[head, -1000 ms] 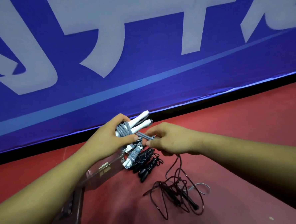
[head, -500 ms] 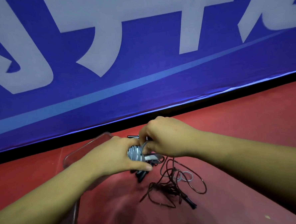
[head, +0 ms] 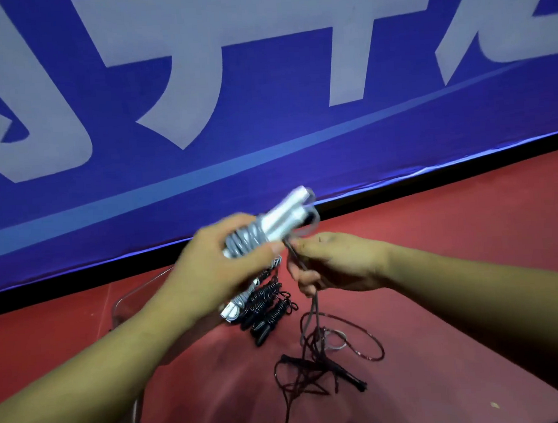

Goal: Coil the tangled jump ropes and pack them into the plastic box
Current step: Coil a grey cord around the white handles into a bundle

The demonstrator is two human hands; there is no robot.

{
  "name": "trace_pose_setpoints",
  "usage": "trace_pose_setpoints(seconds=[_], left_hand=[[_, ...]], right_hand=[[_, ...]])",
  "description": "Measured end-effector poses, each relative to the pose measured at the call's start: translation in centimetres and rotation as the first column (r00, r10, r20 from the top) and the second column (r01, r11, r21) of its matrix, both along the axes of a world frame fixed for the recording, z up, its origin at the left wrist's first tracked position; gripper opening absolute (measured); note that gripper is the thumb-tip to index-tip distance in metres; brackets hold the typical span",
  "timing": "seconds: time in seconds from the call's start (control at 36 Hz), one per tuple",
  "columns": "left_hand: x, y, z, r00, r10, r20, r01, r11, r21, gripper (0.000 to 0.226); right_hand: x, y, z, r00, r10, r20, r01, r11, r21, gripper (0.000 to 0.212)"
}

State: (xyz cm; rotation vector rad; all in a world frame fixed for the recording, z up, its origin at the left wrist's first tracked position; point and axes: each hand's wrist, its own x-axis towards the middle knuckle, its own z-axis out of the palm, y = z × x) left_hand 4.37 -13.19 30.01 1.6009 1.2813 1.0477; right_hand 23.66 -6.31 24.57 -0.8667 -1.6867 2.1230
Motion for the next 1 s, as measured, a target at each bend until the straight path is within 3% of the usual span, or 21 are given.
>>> trace_pose_setpoints(seconds=[0.08, 0.11, 0.19, 0.25, 0.31, 0.39, 0.42, 0.5, 0.53, 0.56, 0.61, 0.67, 0.69, 0.72, 0.78, 0.81, 0.86, 0.92, 1.0], left_hand=[[-0.4, 1.0, 0.6, 0.974, 0.121, 0.193, -0.12, 0.993, -0.014, 0.06], [-0.3, 1.2, 0.9, 0.967, 0.124, 0.224, -0.126, 0.992, -0.004, 0.056], [0.7, 1.5, 1.6, 0.969, 0.137, 0.206, -0.157, 0.984, 0.083, 0.018], [0.8, 2.0, 1.6, 0.969, 0.192, 0.153, -0.21, 0.972, 0.109, 0.015], [0.1, 2.6, 1.5, 0.956, 0.267, 0.119, -0.281, 0.952, 0.12, 0.021], [-2.1, 3.7, 1.5, 0.92, 0.385, 0.074, -0.391, 0.914, 0.103, 0.028], [-2.8, 4.0, 1.4, 0.912, 0.405, 0.071, -0.41, 0.908, 0.087, 0.029], [-3.2, 4.0, 0.8, 0.927, 0.376, 0.018, -0.376, 0.921, 0.105, 0.024], [-3.0, 3.8, 0.6, 0.933, 0.359, -0.02, -0.353, 0.926, 0.133, 0.023], [-2.5, 3.8, 0.4, 0.937, 0.346, -0.041, -0.336, 0.929, 0.153, 0.023], [-2.2, 4.2, 0.5, 0.936, 0.351, -0.036, -0.34, 0.926, 0.165, 0.025], [-2.6, 4.5, 0.6, 0.922, 0.387, -0.032, -0.377, 0.911, 0.166, 0.027], [-2.9, 4.6, 0.6, 0.918, 0.396, -0.036, -0.385, 0.907, 0.169, 0.028], [-3.2, 4.7, 0.3, 0.915, 0.401, -0.05, -0.387, 0.906, 0.173, 0.027], [-3.5, 4.5, -0.5, 0.908, 0.398, -0.132, -0.374, 0.911, 0.172, 0.027], [-3.6, 4.6, -0.9, 0.893, 0.398, -0.212, -0.367, 0.914, 0.171, 0.029], [-4.0, 4.7, -1.4, 0.843, 0.394, -0.366, -0.366, 0.919, 0.146, 0.035], [-4.5, 4.7, -1.5, 0.837, 0.359, -0.413, -0.349, 0.932, 0.101, 0.037], [-4.8, 4.6, -1.9, 0.802, 0.22, -0.555, -0.217, 0.974, 0.073, 0.038]], right_hand=[[0.5, -0.2, -1.3, 0.981, 0.031, 0.191, -0.05, 0.994, 0.094, 0.069], [0.8, -0.2, -1.8, 0.972, 0.019, 0.234, -0.047, 0.992, 0.118, 0.07], [1.7, -0.3, -2.5, 0.95, -0.046, 0.309, 0.003, 0.99, 0.139, 0.073], [1.7, -0.4, -2.6, 0.945, -0.081, 0.316, 0.043, 0.991, 0.127, 0.075], [1.1, -0.6, -1.7, 0.967, -0.098, 0.237, 0.083, 0.994, 0.072, 0.073], [0.5, -0.5, 0.6, 0.987, -0.159, -0.036, 0.154, 0.982, -0.111, 0.057], [0.5, -0.4, 0.9, 0.981, -0.19, -0.036, 0.187, 0.979, -0.08, 0.048], [0.7, -0.7, 0.0, 0.893, -0.292, 0.343, 0.163, 0.92, 0.358, 0.03], [0.6, -0.8, -0.2, 0.863, -0.292, 0.411, 0.119, 0.91, 0.397, 0.029], [0.7, -0.9, 0.0, 0.883, -0.263, 0.389, 0.115, 0.925, 0.362, 0.029], [1.0, -0.5, 1.4, 0.969, -0.208, 0.133, 0.189, 0.971, 0.144, 0.027], [1.4, 0.1, 2.8, 0.969, -0.241, -0.062, 0.238, 0.97, -0.049, 0.025], [1.5, 0.2, 2.9, 0.965, -0.257, -0.042, 0.256, 0.966, -0.029, 0.025], [1.5, 0.1, 2.5, 0.962, -0.266, 0.06, 0.26, 0.962, 0.087, 0.024], [1.3, -0.7, 1.9, 0.918, -0.26, 0.299, 0.154, 0.929, 0.335, 0.018], [1.1, -1.0, 1.8, 0.916, -0.227, 0.332, 0.1, 0.928, 0.358, 0.017], [0.7, -1.2, 2.6, 0.947, -0.156, 0.282, 0.058, 0.943, 0.327, 0.015], [0.4, -1.1, 3.6, 0.963, -0.136, 0.231, 0.052, 0.941, 0.335, 0.013], [-0.1, -1.4, 4.4, 0.961, -0.13, 0.245, 0.019, 0.913, 0.408, 0.02]])
